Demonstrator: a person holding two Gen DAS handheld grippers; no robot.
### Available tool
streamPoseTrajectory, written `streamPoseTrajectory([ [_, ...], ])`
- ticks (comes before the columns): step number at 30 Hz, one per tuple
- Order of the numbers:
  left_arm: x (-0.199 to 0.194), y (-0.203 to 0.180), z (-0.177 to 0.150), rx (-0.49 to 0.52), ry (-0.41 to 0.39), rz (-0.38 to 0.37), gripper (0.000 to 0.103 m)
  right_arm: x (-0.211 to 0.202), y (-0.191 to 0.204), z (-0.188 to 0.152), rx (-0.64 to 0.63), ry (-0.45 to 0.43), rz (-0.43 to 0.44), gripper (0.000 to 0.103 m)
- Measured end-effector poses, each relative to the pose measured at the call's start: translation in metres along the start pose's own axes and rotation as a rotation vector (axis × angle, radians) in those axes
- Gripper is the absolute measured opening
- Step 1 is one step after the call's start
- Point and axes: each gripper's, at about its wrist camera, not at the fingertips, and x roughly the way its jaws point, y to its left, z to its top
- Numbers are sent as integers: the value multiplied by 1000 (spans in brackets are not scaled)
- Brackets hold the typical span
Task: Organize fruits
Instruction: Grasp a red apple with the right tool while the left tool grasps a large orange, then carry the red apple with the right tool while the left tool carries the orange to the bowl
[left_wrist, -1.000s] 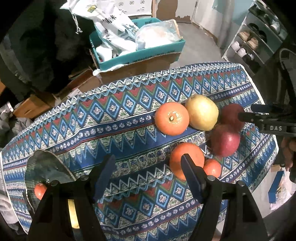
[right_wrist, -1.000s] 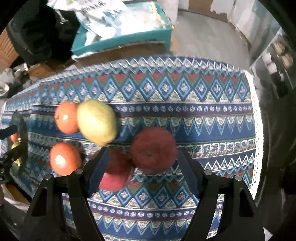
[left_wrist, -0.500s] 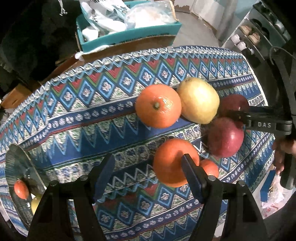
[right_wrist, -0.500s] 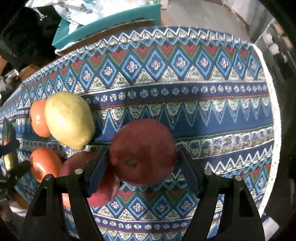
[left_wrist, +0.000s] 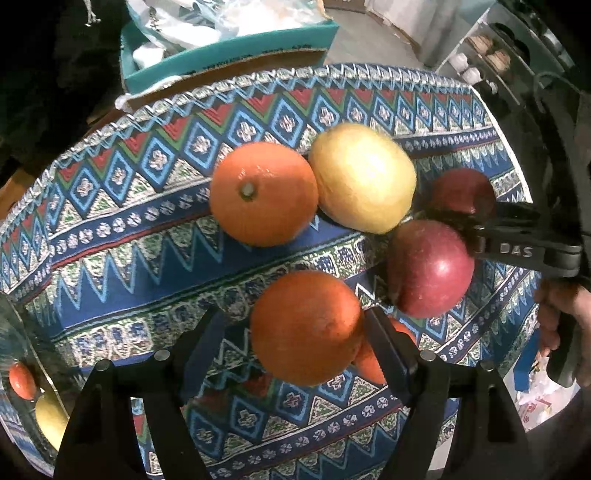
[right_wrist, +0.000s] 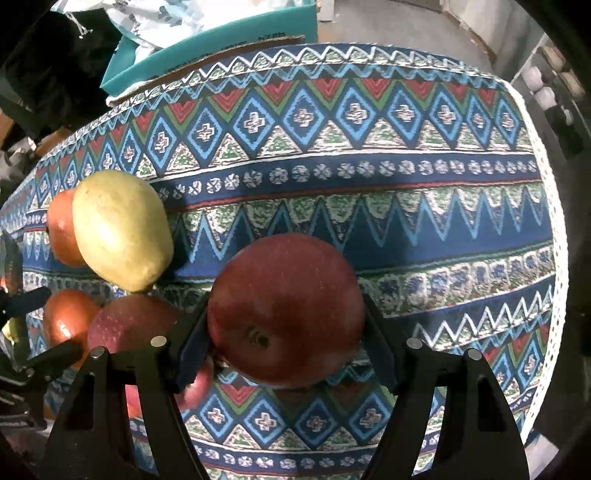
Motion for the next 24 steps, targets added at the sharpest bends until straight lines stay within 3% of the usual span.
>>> streamPoseTrajectory([
  [7, 20, -6, -1, 35, 36, 27, 80, -22, -8, -15, -5, -45, -7, 75],
  [10, 23, -7, -1, 51, 29, 31, 78, -33, -9, -18, -14, -59, 2, 75],
  [13, 25, -8, -3, 67, 25, 9, 69, -43, -7, -21, -30, -71, 4, 75],
  [24, 19, -16, -13, 108, -17, 49, 68, -58, 2, -27, -54, -97, 4, 75],
])
